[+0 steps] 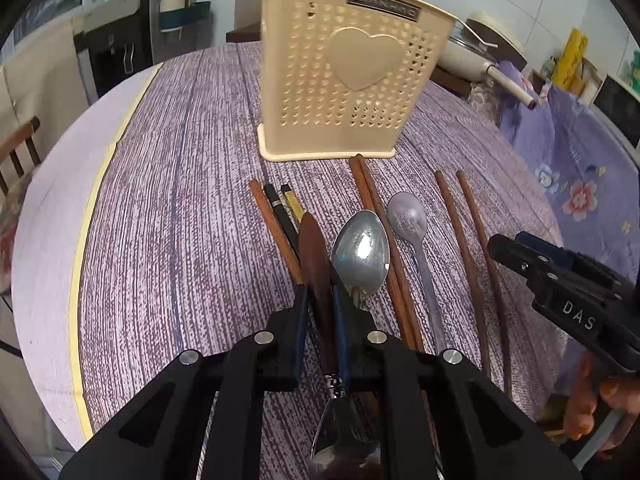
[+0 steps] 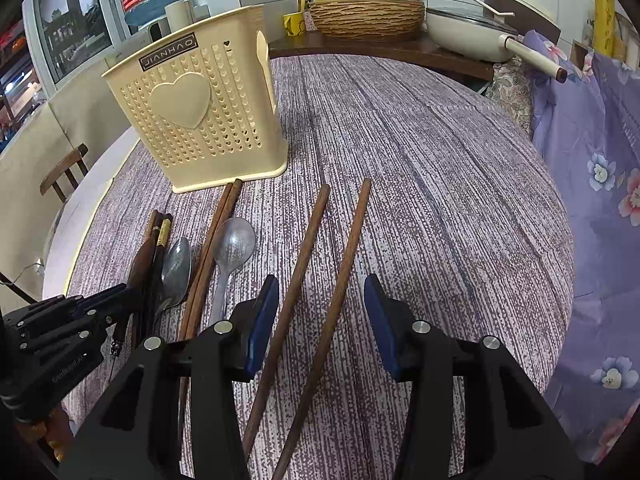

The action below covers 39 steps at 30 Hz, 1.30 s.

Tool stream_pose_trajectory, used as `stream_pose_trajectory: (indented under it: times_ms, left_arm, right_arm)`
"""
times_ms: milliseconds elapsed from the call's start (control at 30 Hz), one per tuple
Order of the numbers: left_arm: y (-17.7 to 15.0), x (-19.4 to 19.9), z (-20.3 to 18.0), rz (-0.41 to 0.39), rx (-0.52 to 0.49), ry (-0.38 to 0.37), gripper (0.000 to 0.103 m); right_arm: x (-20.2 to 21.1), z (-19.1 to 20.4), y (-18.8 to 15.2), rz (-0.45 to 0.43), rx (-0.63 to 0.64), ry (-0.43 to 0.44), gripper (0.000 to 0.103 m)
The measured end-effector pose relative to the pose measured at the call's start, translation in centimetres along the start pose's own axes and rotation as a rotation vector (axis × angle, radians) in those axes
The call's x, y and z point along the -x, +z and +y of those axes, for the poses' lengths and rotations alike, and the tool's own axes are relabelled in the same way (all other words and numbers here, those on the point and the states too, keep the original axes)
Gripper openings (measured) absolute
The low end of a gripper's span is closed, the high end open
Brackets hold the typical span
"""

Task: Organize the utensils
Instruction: 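Grasp the wooden-handled utensil with the left tool while the right tool grasps a wooden chopstick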

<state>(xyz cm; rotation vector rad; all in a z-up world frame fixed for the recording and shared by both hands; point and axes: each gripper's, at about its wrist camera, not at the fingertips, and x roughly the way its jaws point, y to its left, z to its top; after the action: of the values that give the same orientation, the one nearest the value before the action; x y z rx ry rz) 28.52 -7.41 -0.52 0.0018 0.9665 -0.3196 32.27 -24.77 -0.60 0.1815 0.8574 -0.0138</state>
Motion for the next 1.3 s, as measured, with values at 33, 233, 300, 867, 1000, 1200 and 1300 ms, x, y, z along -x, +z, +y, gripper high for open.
stream_pose_trajectory:
  times_ms: [33,233,300,867,1000,1200,1300]
  left_arm:
    - [-0.1,0.2,0.2,-0.007,-0.004,0.005,0.013]
    - [-0.4,1.6,3.6,-0.036,0.07,0.038,0.012]
    - [-0.3,1.4,4.2,-0.031,0.075,0.069,0.012]
    - [1.3,-0.4,5.3,-0.016,0.053,0.181,0.053]
    - [2.1,-1.4,5.2,0.002,0.043,0.212,0.041]
    - [2.3,-2.0,5.1,-0.003,0.032,0.255,0.019]
    - [2.5,-2.2,4.7,-0.003,0.017,0.272,0.016]
  right_arm:
    - [0.0,-0.1,0.0,-0.003,-0.004,0.002,0.046]
    - [-0.5,-0.4,0.1,0.005,-0.011,-0.003,0.046]
    - [-0.8,-0.8,0.2,0.009,-0.02,-0.004,0.046]
    - [-4.7,-1.9,3.4,0.053,-0.077,-0.095,0.034]
    - [-5.6,-1.4,4.0,0.065,-0.074,-0.123,0.029]
    - [-6.7,-1.3,4.8,0.075,-0.095,-0.159,0.02]
    - [-7.1,-1.0,5.2,0.071,-0.077,-0.186,0.011]
